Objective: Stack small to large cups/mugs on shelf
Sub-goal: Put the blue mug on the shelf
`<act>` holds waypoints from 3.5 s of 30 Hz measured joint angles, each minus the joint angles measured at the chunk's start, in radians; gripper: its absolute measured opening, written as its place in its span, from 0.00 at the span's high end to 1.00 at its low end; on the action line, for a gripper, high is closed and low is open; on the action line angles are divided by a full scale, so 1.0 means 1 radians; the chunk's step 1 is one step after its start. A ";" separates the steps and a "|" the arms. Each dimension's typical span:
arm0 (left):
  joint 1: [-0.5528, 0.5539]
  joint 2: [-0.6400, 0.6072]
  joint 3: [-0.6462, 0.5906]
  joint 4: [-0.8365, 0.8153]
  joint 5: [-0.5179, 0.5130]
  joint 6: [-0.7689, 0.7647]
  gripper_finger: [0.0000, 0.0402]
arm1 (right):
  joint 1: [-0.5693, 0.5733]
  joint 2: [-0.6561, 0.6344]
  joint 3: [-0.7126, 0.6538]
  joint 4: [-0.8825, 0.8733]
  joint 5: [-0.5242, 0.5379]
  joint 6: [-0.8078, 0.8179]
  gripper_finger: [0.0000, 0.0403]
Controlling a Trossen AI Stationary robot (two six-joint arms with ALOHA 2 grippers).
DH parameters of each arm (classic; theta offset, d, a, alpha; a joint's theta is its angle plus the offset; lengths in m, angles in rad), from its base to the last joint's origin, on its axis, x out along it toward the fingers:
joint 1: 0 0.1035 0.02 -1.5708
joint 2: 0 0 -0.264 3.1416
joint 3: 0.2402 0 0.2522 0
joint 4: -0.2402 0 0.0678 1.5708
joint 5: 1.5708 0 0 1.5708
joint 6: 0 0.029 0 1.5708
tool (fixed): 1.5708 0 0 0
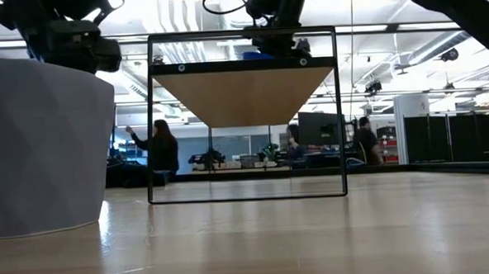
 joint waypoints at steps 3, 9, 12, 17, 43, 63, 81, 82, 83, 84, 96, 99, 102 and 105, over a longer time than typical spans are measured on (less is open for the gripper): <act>0.000 0.021 0.000 0.007 -0.004 -0.014 0.64 | 0.000 0.000 0.000 0.012 0.032 -0.016 0.97; 0.000 0.041 0.009 0.011 -0.028 -0.064 0.64 | -0.008 0.000 -0.004 0.073 0.045 -0.043 0.97; 0.000 0.023 0.020 0.047 -0.030 -0.065 0.64 | -0.016 0.009 -0.005 0.099 0.044 -0.050 0.97; 0.000 -0.029 0.052 0.085 -0.054 -0.058 0.64 | -0.025 0.029 -0.006 0.088 0.023 -0.046 0.97; 0.000 -0.095 0.043 0.048 -0.079 -0.007 0.64 | -0.017 0.023 0.000 0.132 0.048 0.018 0.72; 0.000 -0.118 0.037 0.050 -0.082 0.018 0.64 | 0.194 -0.084 -0.006 -0.073 0.198 0.122 0.85; 0.000 -0.120 0.014 0.049 -0.107 0.052 0.64 | 0.245 -0.067 -0.073 -0.075 0.198 0.297 0.98; 0.000 -0.120 0.012 0.049 -0.108 0.063 0.64 | 0.245 -0.066 -0.086 -0.074 0.197 0.302 0.98; 0.000 -0.121 0.012 0.050 -0.109 0.069 0.64 | 0.245 -0.065 -0.098 -0.068 0.198 0.306 0.98; 0.000 -0.121 0.012 0.050 -0.109 0.074 0.64 | 0.245 -0.064 -0.108 -0.054 0.198 0.306 0.98; 0.000 -0.121 0.012 0.050 -0.114 0.119 0.64 | 0.240 -0.065 -0.159 -0.002 0.230 0.309 0.98; 0.000 -0.121 0.012 0.050 -0.113 0.120 0.64 | 0.240 -0.065 -0.159 -0.017 0.260 0.309 0.98; 0.000 -0.122 0.012 0.050 -0.114 0.120 0.64 | 0.236 -0.065 -0.159 -0.019 0.287 0.307 0.98; 0.000 -0.121 0.012 0.051 -0.114 0.120 0.64 | 0.219 -0.065 -0.159 -0.020 0.299 0.301 0.98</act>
